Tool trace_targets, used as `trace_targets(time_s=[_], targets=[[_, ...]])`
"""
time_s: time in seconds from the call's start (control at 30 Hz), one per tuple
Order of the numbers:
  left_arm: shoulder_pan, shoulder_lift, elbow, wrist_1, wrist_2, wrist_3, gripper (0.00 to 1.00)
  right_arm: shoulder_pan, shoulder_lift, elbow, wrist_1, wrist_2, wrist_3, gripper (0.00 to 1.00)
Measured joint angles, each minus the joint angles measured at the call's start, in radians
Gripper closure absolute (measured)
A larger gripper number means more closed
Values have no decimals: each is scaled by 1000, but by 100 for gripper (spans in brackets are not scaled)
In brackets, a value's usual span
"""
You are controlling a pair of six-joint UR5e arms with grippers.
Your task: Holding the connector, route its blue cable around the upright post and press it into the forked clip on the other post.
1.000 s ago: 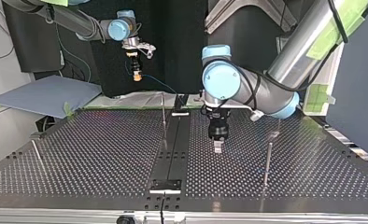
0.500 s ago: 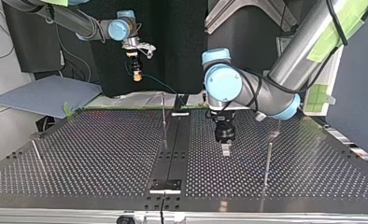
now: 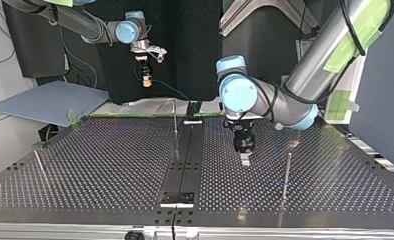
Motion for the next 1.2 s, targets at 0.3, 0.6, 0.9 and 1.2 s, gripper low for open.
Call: trace_targets(time_s=[0.3,0.6,0.9,1.2], targets=[[13,-12,5,17,19,15,0,0,0,0,-1,0,0,100],[33,-35,42,6,19,17,0,0,0,0,0,0,0,100],[47,-67,48,2,35,17,0,0,0,0,-1,0,-1,100],[46,-142,48,-1,34,17,0,0,0,0,-2,0,1,100]])
